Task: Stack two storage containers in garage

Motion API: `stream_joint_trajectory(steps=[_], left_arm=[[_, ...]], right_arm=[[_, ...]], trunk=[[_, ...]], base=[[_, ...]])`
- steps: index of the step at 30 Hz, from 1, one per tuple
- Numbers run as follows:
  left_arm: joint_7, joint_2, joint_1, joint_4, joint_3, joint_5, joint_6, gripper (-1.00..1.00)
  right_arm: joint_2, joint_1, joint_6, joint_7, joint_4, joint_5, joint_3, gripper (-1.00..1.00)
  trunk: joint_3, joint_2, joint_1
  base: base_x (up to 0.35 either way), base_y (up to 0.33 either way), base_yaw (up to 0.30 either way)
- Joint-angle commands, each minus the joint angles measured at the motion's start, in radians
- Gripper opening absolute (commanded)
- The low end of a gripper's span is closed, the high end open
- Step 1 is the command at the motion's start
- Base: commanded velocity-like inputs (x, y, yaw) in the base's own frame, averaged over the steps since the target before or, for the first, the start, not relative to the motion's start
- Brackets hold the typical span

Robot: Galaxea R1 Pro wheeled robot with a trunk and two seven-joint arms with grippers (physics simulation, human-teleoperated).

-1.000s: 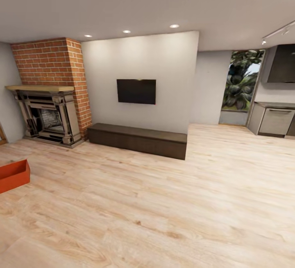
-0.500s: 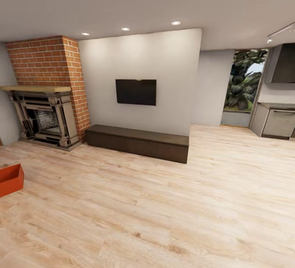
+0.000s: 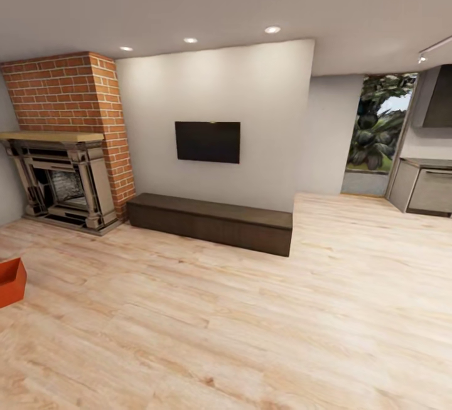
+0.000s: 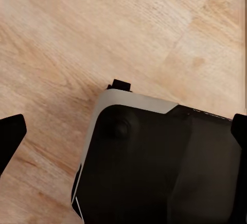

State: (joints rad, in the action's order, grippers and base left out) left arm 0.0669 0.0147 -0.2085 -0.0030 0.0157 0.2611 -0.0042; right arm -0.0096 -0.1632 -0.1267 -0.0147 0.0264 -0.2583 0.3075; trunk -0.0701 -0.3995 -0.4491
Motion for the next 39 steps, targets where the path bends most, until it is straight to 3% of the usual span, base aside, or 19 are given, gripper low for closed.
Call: stream_joint_trajectory(steps=[1,28,39], left_arm=[[0.002,0.000,0.000,0.000,0.001,0.004,0.000,1.00],[0.002,-0.002,0.000,0.000,0.001,0.003,0.000,1.00],[0.002,-0.001,0.000,0.000,0.001,0.006,0.000,1.00]], right_arm=[[0.000,-0.001,-0.005,-0.001,0.003,-0.009,0.009,1.00],[0.000,-0.001,-0.010,0.001,0.003,-0.017,0.000,1.00],[-0.003,-0.001,-0.008,0.002,0.004,-0.006,0.020,1.00]], trunk=[[0.000,0.000,-0.001],[0.000,0.000,-0.001],[0.000,0.000,-0.001]], base=[[0.322,0.000,0.000],[0.322,0.000,0.000],[0.322,0.000,0.081]])
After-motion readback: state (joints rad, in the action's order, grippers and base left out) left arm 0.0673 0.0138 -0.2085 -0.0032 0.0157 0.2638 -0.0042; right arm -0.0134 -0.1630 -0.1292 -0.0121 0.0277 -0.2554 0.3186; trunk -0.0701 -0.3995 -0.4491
